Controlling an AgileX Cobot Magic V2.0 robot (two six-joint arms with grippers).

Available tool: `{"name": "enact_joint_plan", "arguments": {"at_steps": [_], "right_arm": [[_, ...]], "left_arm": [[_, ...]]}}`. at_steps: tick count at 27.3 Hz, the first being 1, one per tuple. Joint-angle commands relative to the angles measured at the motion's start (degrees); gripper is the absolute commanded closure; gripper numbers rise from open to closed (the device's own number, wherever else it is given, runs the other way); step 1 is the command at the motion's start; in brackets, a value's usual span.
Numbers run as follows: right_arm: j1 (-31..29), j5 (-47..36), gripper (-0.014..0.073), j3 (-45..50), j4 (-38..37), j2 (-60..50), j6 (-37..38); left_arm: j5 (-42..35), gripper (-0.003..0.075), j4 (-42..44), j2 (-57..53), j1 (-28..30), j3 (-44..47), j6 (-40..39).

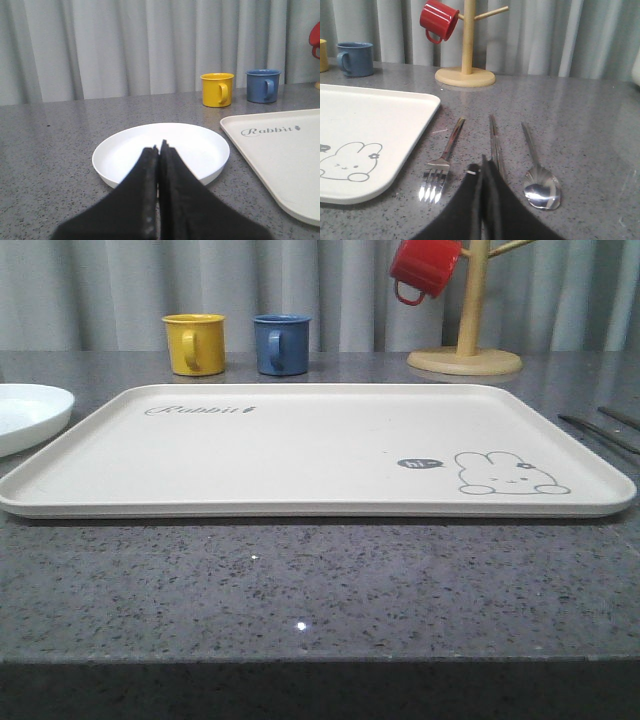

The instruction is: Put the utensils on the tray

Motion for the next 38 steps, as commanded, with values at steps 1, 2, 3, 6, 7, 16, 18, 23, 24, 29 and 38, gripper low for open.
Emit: {"name": "enact_joint_plan", "arguments": {"at_steps": [1, 2, 3, 6, 7, 16, 18, 23, 24, 29, 38], "right_arm": [[-0.31, -4.78, 0.0663, -0.68, -0.12, -1.15, -0.35], [-0.31, -4.78, 0.0663, -0.68, -0.12, -1.15, -0.35], [-0.31, -4.78, 0.0663, -0.68, -0.12, -1.15, -0.35], [-0.31, -4.78, 0.0663, -0.68, -0.12, -1.15, -0.35], [-0.31, -4.78, 0.0663, -0.68, -0.12, -1.15, -0.35], [-0.31, -4.83, 0.0663, -0.68, -0.12, -1.15, -0.35], [-0.31, -5.31, 0.0663, -0.74, 0.0, -1.15, -0.35], [-0.31, -5.93, 0.0663, -2.1, 3.56, -1.15, -0.35], [-0.31, -5.12, 0.0663, -3.36, 4.61, -1.15, -0.35], [-0.31, 2.1, 0.0663, -13.02, 4.75, -0.41, -0.35], [-0.31, 16.9, 0.0663, -34.78, 3.4, 13.44, -0.35]], "left_arm": [[-4.72, 0.0738, -0.61, -1.32, -0.07, 0.12, -0.2], [-4.72, 0.0738, -0.61, -1.32, -0.07, 0.12, -0.2], [-4.72, 0.0738, -0.61, -1.32, -0.07, 0.12, -0.2], [-4.72, 0.0738, -0.61, -1.32, -0.07, 0.12, -0.2], [-4.72, 0.0738, -0.61, -1.32, -0.07, 0.12, -0.2], [-4.72, 0.0738, -0.61, -1.32, -0.07, 0.12, -0.2], [-4.72, 0.0738, -0.61, -1.32, -0.07, 0.12, -0.2], [-11.01, 0.0738, -1.27, -1.32, -0.07, -0.25, -0.43], [-11.46, 0.0738, -1.79, -1.32, -0.07, -1.21, -0.43], [-5.1, 0.0738, -2.34, 0.11, -0.07, -12.19, -0.43], [20.11, 0.0738, -2.58, 13.32, -0.07, -40.44, -0.43]]}}
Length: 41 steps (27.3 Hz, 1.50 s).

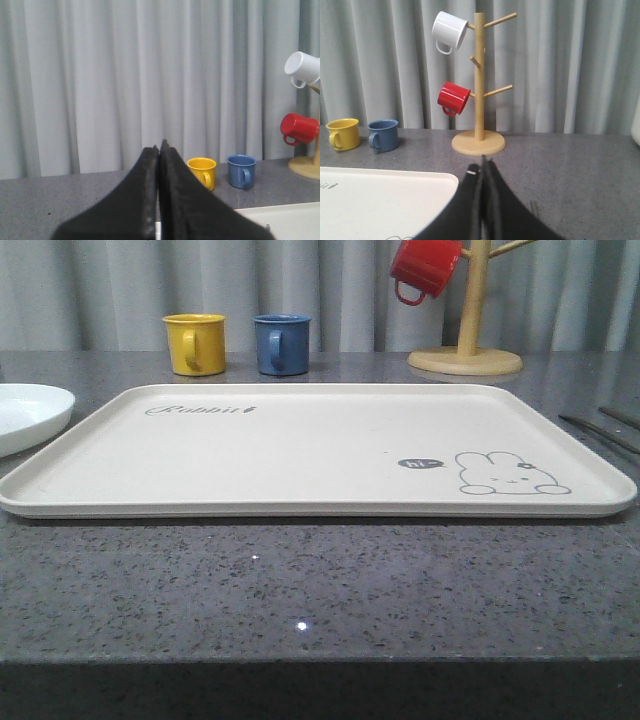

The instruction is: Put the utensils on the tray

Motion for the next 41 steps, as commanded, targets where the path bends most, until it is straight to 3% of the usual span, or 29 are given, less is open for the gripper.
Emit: {"name": "enact_joint_plan", "arguments": {"at_steps": [1, 7, 19, 22, 24, 27, 28, 30, 36, 41], "right_arm": [[-0.31, 2.87, 0.0663, -7.4, -1.62, 6.03, -0.35], [-0.31, 10.49, 0.0663, -9.99, -1.87, 13.75, -0.35], [-0.31, 13.03, 0.0662, -9.82, -1.82, 17.0, -0.35], [-0.31, 14.53, 0.0598, -9.82, -1.82, 17.64, -0.35], [-0.31, 14.78, 0.0465, -9.82, -1.82, 18.3, -0.35], [-0.31, 14.21, 0.0213, -9.82, -1.82, 18.98, -0.35], [-0.31, 14.09, 0.0181, -9.82, -1.82, 19.18, -0.35], [-0.31, 14.09, 0.0167, -9.82, -1.82, 19.23, -0.35], [-0.31, 14.09, 0.0171, -9.82, -1.82, 19.23, -0.35], [-0.31, 14.09, 0.0171, -9.82, -1.82, 19.23, -0.35]], "left_arm": [[3.43, 0.0738, -0.64, 5.81, -0.07, -8.03, -0.43], [9.4, 0.0738, -0.64, 11.93, -0.07, -9.41, -0.43], [7.78, 0.0738, -0.64, 12.8, -0.07, -2.46, -0.43], [8.45, 0.0732, -0.64, 13.09, -0.07, -2.1, -0.43], [8.87, 0.0655, -0.64, 13.56, -0.07, -2.1, -0.43], [9.23, 0.0412, -0.64, 15.06, -0.07, -2.1, -0.43], [9.38, 0.0314, -0.64, 15.96, -0.07, -2.1, -0.43], [10.33, 0.0225, -0.64, 18.22, -0.07, -2.84, -0.43], [20.25, 0.0226, 0.84, 29.46, -0.07, -9.42, -0.43], [23.05, 0.0226, 2.93, 41.87, 1.19, -15.52, -0.43]]}}
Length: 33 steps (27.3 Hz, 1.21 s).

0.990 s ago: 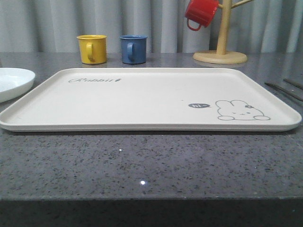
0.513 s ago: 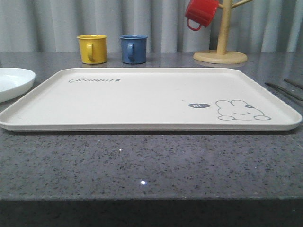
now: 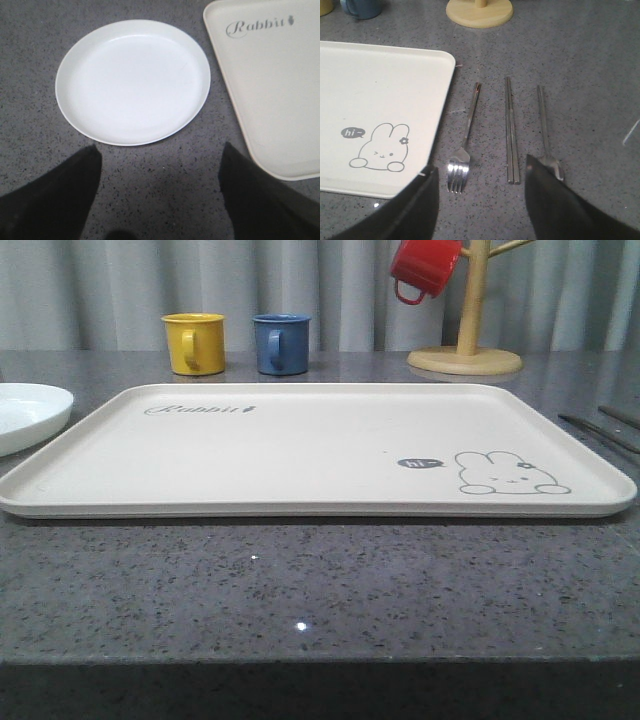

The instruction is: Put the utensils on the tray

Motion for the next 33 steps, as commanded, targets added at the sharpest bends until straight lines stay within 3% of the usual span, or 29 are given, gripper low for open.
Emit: {"name": "enact_joint_plan", "arguments": {"at_steps": [1, 5, 9, 12, 21, 23, 29, 33], "right_arm": [[-0.31, -4.57, 0.0171, -1.73, -0.38, 0.78, -0.35], [-0.31, -4.57, 0.0171, -1.73, -0.38, 0.78, -0.35], [-0.31, -4.51, 0.0171, -1.73, -0.38, 0.78, -0.35], [-0.31, -4.51, 0.0171, -1.73, -0.38, 0.78, -0.35], [-0.31, -4.51, 0.0171, -1.73, -0.38, 0.78, -0.35], [-0.31, -4.51, 0.0171, -1.73, -0.38, 0.78, -0.35], [-0.31, -4.51, 0.0171, -1.73, -0.38, 0.78, -0.35], [-0.31, -4.51, 0.0171, -1.73, -0.38, 0.78, -0.35]], "left_arm": [[-2.21, 0.0226, 0.29, 6.24, 2.23, -5.08, -0.43], [-1.12, 0.0226, -5.14, 16.56, 11.75, -9.74, 1.89], [1.13, 0.0226, -24.64, 25.27, 20.89, -12.47, 16.52], [2.4, 0.0226, -33.44, 31.26, 25.81, -14.21, 22.83], [0.11, 0.0237, -33.56, 40.84, 26.54, -17.08, 22.82], [-0.71, 0.0303, -33.56, 41.33, 26.54, -17.08, 22.82], [-0.92, 0.061, -33.33, 41.43, 26.54, -17.08, 22.82], [-1.36, 0.0729, -33.07, 41.43, 26.54, -17.08, 22.82]]}}
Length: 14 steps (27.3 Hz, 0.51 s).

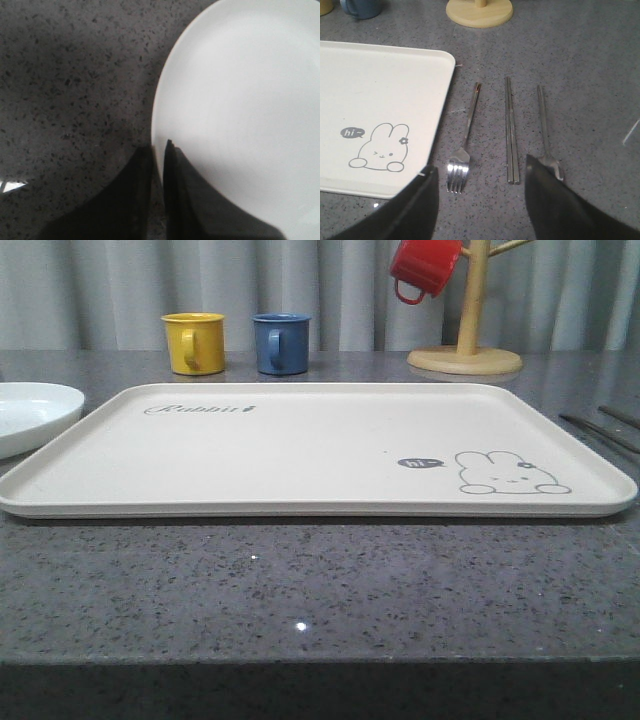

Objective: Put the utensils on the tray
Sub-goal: 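Grasp the white plate rim with the left gripper and lift it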

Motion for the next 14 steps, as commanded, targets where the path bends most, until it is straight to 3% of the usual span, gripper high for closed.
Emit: {"name": "enact_joint_plan", "arguments": {"at_steps": [1, 6, 14], "right_arm": [[-0.31, -4.51, 0.0171, -1.73, -0.38, 0.78, -0.35], [-0.31, -4.51, 0.0171, -1.73, -0.38, 0.78, -0.35], [-0.31, -4.51, 0.0171, -1.73, -0.38, 0.78, -0.35]], "left_arm": [[-1.76, 0.0738, -1.56, -2.0, -0.05, -1.8, 0.26], [-0.06, 0.0738, -1.36, -2.13, -0.05, -2.88, 0.26], [11.09, 0.0738, -6.1, -6.04, -0.58, -12.96, 1.91]]}}
